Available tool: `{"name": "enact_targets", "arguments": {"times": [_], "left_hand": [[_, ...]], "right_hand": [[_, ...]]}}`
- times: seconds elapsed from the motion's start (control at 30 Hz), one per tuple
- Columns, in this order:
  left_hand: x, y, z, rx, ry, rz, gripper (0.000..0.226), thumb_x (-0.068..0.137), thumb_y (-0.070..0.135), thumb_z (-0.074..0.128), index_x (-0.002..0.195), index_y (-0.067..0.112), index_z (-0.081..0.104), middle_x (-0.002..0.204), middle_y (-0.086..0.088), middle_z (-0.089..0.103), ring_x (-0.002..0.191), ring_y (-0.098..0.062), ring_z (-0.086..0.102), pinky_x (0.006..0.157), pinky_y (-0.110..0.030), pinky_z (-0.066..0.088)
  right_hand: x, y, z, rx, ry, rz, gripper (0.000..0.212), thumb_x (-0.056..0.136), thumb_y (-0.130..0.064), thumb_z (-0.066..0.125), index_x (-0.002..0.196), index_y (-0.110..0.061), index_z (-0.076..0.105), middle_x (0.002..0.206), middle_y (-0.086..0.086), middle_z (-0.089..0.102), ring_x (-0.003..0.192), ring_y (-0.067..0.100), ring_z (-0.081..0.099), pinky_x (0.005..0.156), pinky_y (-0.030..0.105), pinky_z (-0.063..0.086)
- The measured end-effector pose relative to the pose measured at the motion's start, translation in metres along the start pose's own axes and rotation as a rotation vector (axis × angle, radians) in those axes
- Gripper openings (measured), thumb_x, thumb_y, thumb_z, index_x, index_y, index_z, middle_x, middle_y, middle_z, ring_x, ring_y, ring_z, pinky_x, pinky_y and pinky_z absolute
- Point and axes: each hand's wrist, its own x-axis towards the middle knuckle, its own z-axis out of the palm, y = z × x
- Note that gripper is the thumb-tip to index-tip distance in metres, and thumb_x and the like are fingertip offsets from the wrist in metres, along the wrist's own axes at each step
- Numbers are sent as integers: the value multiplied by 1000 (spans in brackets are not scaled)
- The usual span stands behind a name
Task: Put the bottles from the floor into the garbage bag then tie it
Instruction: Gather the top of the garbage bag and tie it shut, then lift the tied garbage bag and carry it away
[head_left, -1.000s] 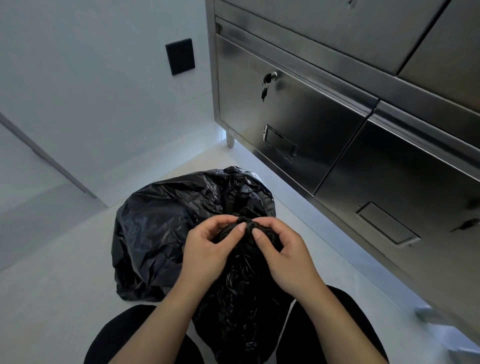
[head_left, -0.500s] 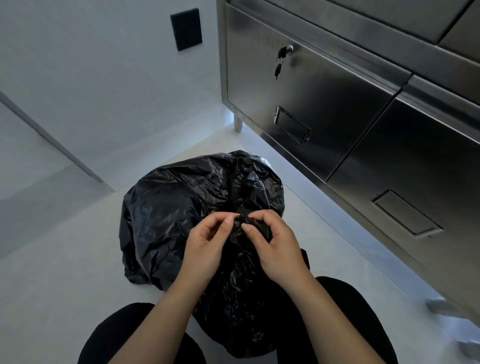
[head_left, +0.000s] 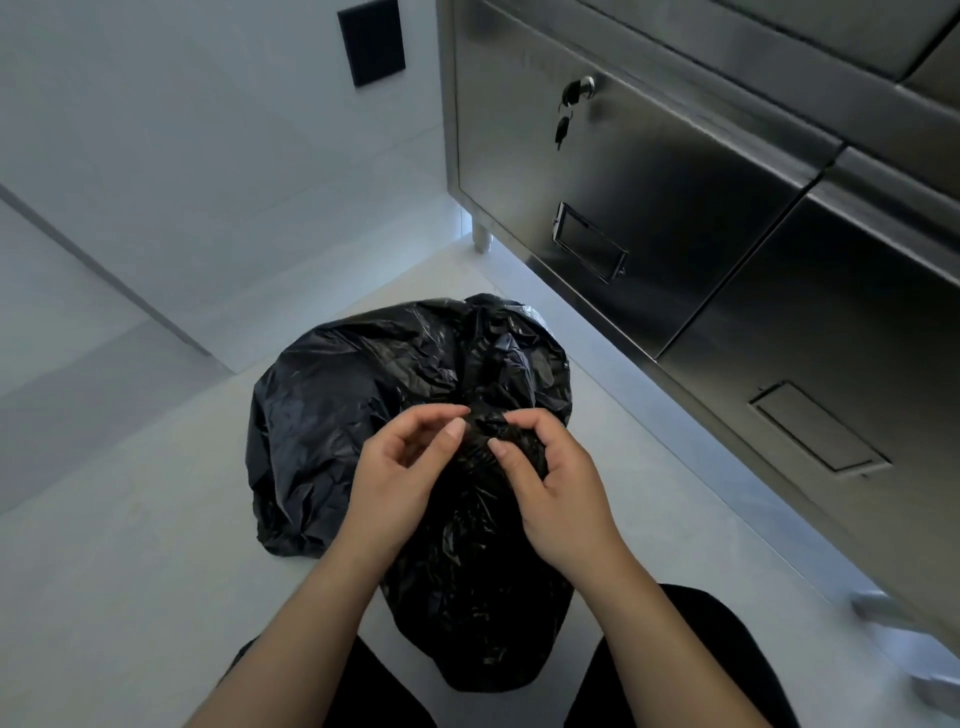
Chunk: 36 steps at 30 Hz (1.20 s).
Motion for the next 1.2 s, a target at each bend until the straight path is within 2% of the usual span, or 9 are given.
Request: {"name": "enact_targets", "arguments": {"times": [0.2,0.5,0.63,0.7,0.77,0.83,1.03,1.13,1.2], "left_hand": [[-23,122,-5,-15,23,-38,17,76,34,63,89,32,73,95,6,73,92,-4,67,75,-10,48],[-58,373,-8,129,-38,-12,16,85,19,65,86,34,72,90,7,74,87,-6,68,74,-11,48],[-68,470,-15,329,-112,22,6,85,31,66,86,35,70,93,15,71,89,-4,64,82,-23,48],[-71,509,-19,419,-132,76,11,81,45,63,86,37,69,93,23,69,88,3,62,82,-17,44],[-72,541,-24,497,-166,151,21,77,55,58,87,39,68,93,27,67,90,7,60,77,-4,38],[-71,563,-28,566,-225,231,19,79,56,57,90,43,66,95,26,66,94,8,58,75,-2,36],[-66,599,-38,773,-462,497,25,76,63,52,93,46,57,99,24,58,95,4,52,81,-21,40],[-67,610,-35,866,-559,652,45,76,66,46,104,35,62,105,17,60,100,-4,52,85,-26,41],[-73,615,-28,891,-633,733,42,82,61,50,108,30,62,110,13,62,106,-8,53,89,-29,41]], "right_hand": [[-13,-112,-28,44,22,81,11,89,-19,60,95,-29,60,90,-19,67,86,-2,63,72,9,45],[-25,-345,-77,-68,50,80,24,88,-18,61,91,-41,54,94,-21,61,91,-16,54,75,0,37],[-35,-437,-97,-112,63,88,18,89,-22,60,93,-39,53,92,-21,59,87,-17,52,72,-1,36],[-39,-478,-107,-115,105,77,22,89,-23,60,88,-43,51,88,-20,61,82,-14,55,70,1,37],[-40,-516,-114,-146,160,30,25,88,-20,61,82,-43,52,80,-19,62,75,-13,56,66,2,38],[-44,-546,-120,-194,230,-23,24,87,-18,62,82,-40,54,76,-19,61,72,-15,54,65,2,37],[-93,-584,-125,-276,495,-31,9,86,-18,63,89,-26,58,81,-18,61,75,-11,54,67,2,36],[-129,-591,-123,-340,622,12,10,86,-18,63,89,-26,58,80,-20,59,77,-9,55,68,3,37],[-154,-596,-124,-373,723,29,10,86,-17,63,88,-26,57,80,-21,58,76,-10,54,66,1,35]]}}
